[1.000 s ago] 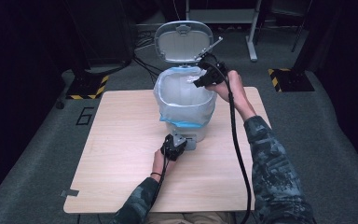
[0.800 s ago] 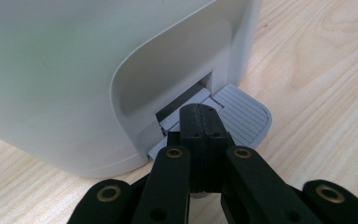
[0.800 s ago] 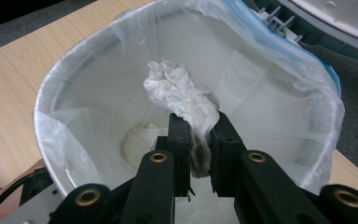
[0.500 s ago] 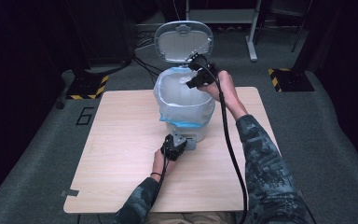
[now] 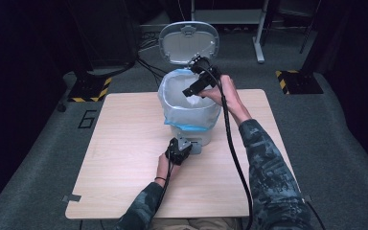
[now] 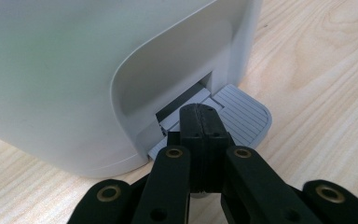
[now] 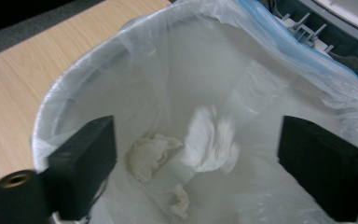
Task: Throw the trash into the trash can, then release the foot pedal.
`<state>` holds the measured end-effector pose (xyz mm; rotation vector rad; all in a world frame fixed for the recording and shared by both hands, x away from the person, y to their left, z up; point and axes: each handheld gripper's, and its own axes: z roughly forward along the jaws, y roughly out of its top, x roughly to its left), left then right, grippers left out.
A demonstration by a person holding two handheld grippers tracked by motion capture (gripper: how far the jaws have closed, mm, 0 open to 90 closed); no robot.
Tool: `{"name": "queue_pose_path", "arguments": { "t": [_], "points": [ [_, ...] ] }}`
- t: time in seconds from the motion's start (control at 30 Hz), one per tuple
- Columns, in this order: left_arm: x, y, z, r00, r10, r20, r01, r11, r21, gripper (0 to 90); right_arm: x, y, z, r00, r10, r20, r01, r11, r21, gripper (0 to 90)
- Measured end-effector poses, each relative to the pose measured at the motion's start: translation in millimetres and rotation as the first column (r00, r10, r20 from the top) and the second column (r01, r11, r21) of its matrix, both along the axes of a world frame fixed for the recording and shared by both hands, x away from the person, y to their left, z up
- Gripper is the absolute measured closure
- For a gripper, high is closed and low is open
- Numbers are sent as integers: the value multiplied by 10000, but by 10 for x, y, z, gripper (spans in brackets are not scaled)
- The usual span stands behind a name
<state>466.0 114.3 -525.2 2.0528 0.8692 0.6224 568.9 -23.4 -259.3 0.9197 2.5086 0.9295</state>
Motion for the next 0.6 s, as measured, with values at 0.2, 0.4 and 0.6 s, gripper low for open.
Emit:
{"name": "queue_pose_path", "arguments": {
  "t": [0.2, 0.4, 0.6],
  "points": [
    [-1, -1, 1, 10000, -16, 36, 15, 10000, 55, 900, -100, -85, 22, 9997, 218, 99, -221, 9991, 350, 17],
    [-8, -6, 3, 10000, -31, 19, 31, 9999, 98, 900, -251, -258, 38, 9993, 195, 325, -216, 9977, 645, 1],
    [-1, -2, -1, 10000, 10, 65, -11, 10000, 31, 900, -410, -457, 26, 9985, 149, 523, -190, 9967, 787, 0]
  ]
}}
